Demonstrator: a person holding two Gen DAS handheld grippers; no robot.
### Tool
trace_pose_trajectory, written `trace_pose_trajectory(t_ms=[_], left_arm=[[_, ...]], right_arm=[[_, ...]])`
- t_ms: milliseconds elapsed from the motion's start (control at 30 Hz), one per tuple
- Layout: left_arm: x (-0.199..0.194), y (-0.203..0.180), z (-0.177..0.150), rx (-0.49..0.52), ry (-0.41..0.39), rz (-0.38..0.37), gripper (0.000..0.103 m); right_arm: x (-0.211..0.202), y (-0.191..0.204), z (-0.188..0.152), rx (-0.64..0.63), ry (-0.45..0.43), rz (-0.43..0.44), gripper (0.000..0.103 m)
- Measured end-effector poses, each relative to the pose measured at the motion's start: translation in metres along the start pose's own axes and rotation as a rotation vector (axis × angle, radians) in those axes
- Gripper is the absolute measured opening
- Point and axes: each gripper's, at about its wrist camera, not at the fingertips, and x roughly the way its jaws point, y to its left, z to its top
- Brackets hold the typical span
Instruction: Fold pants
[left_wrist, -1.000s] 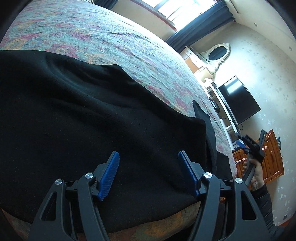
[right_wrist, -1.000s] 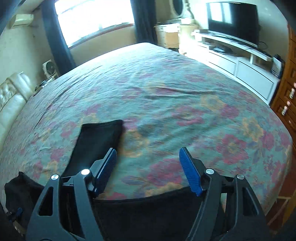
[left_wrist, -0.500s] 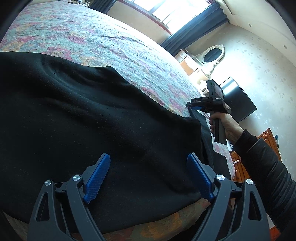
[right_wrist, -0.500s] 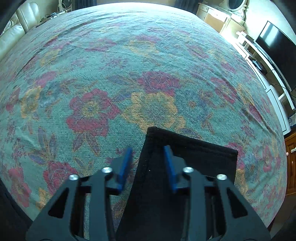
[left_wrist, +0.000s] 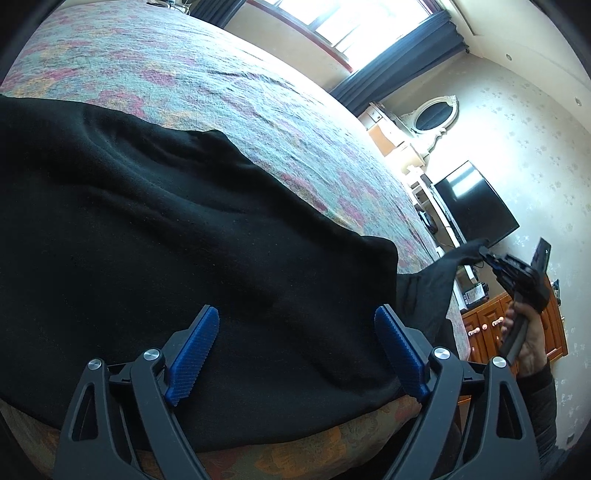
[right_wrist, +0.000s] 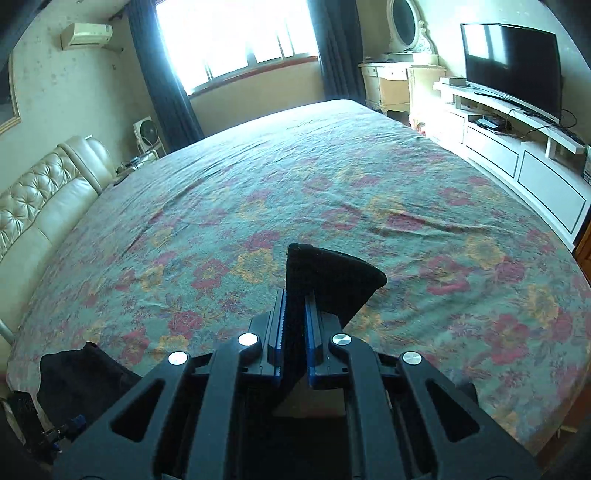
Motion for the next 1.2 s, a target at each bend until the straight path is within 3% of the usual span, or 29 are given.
trace_pose_trajectory(t_ms=[167, 367, 533, 767, 933, 1033, 1200], left_arm=[[0.004, -0.023, -0.009, -0.019, 0.009, -0.040, 0.085], [0.015, -0.053, -0.022, 0.021, 0.041, -0.056, 0.085], [0.016, -0.056, -0.024, 0.017, 0.044, -0.050, 0.085], [0.004, -0.030, -0.029, -0.067, 0.025, -0.032, 0.085], [-0.003, -0.030, -0.037, -0.125, 0.014, -0.092, 0.085], [0.002, -0.037, -0.039, -0.103, 0.031, -0.118, 0.085], [0.020, -0.042, -0.041, -0.014, 0.084, -0.061, 0.085]], right_arm=[[-0.052, -0.081, -0.049, 0.173, -0.008, 0.024, 0.009], [-0.047, -0.137, -0.119, 0.315, 0.067, 0.009, 0.008], [-0.042, -0.162, -0.157, 0.413, 0.090, 0.029, 0.008], [-0.030, -0.183, -0.190, 0.541, 0.121, 0.071, 0.007], [-0.037, -0.178, -0.187, 0.529, 0.108, 0.065, 0.007], [-0.039, -0.181, -0.189, 0.544, 0.113, 0.067, 0.007], [-0.033, -0.191, -0.199, 0.606, 0.142, 0.100, 0.007]])
